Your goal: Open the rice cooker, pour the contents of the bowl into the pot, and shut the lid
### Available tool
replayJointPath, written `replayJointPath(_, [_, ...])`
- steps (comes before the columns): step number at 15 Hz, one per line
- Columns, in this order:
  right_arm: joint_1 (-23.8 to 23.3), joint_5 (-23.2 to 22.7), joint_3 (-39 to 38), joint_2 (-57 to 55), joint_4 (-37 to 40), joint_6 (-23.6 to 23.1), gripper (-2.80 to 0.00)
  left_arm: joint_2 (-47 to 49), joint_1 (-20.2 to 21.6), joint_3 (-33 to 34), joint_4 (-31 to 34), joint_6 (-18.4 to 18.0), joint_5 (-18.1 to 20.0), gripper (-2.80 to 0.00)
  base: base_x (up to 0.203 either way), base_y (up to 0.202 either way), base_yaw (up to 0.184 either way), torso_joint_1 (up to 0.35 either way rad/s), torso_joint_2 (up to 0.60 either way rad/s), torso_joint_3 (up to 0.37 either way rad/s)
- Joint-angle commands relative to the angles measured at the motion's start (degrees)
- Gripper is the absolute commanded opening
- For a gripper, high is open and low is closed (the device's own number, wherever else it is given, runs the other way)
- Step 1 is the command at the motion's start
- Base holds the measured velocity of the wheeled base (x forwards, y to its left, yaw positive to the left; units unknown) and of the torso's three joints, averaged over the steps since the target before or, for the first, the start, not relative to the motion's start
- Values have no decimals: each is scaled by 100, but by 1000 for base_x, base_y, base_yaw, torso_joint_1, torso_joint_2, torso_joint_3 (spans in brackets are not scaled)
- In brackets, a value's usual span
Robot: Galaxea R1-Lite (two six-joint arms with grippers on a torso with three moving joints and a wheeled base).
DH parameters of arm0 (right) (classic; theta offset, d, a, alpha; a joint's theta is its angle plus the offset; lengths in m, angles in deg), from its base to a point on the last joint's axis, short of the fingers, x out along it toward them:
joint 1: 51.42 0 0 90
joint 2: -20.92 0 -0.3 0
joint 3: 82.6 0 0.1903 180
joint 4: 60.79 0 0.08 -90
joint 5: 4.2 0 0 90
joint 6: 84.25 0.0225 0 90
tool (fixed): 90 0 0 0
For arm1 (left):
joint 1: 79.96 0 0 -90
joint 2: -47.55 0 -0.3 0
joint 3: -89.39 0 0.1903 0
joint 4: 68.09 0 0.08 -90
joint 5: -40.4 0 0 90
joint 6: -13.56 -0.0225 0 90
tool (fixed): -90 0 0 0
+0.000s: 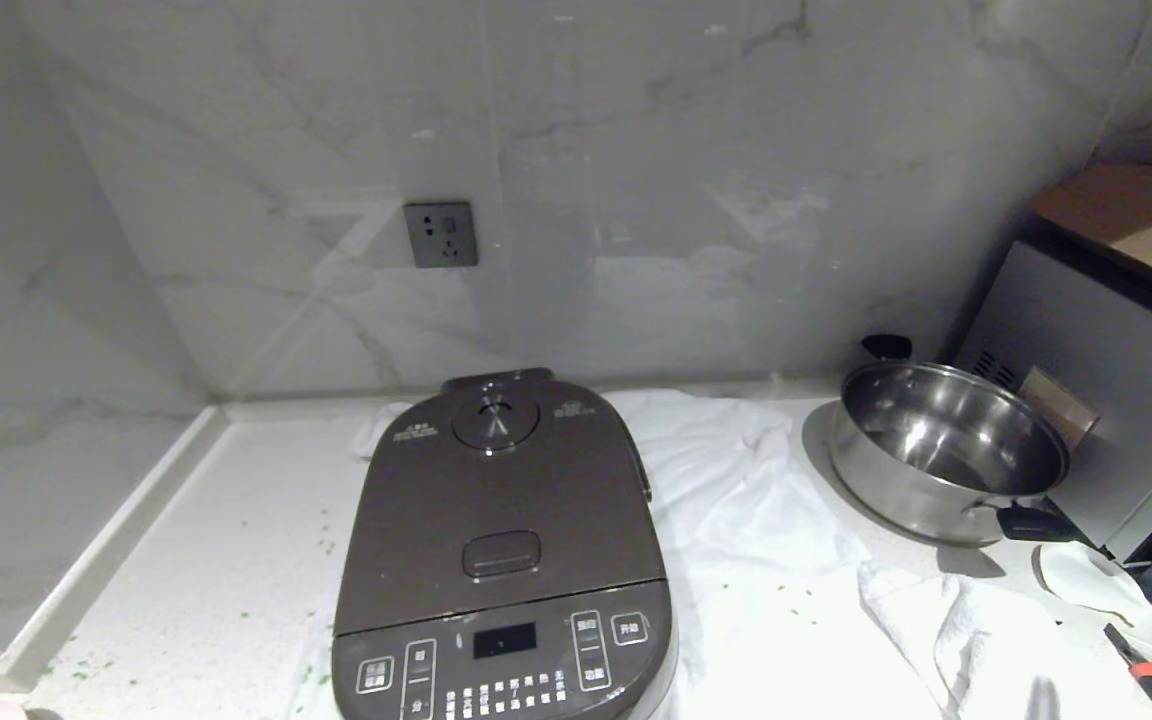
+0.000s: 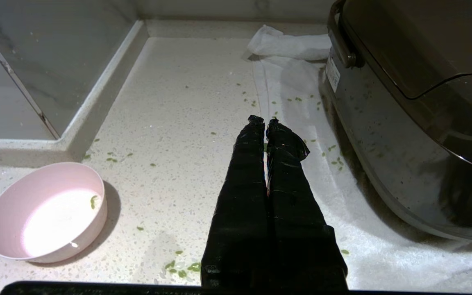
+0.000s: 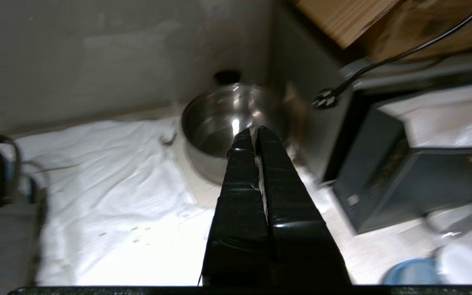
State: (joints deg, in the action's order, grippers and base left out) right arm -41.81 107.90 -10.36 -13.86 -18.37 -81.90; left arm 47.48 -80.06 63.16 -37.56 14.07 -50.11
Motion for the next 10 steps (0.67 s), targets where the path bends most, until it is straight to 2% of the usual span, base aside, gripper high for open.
replayJointPath(1, [-353, -9, -115, 701, 16, -327, -280, -2, 1, -4, 5, 2, -2, -280, 0, 0, 0, 0, 0, 0])
replayJointPath(4, [-943, -85, -451, 1266, 14, -845, -280, -9, 1, -2, -4, 2, -2, -280, 0, 0, 0, 0, 0, 0])
replayJointPath(5, [-990, -217, -562, 1493, 12, -966, -280, -10, 1, -3, -1, 2, -2, -280, 0, 0, 0, 0, 0, 0])
replayJointPath(8, [-1036, -1017, -1002, 2191, 17, -1120, -280, -1, 1, -1, 2, 2, -2, -280, 0, 0, 0, 0, 0, 0])
replayJointPath(10, [-1015, -1177, -1417, 2568, 20, -1128, -280, -10, 1, -1, -1, 2, -2, -280, 0, 0, 0, 0, 0, 0])
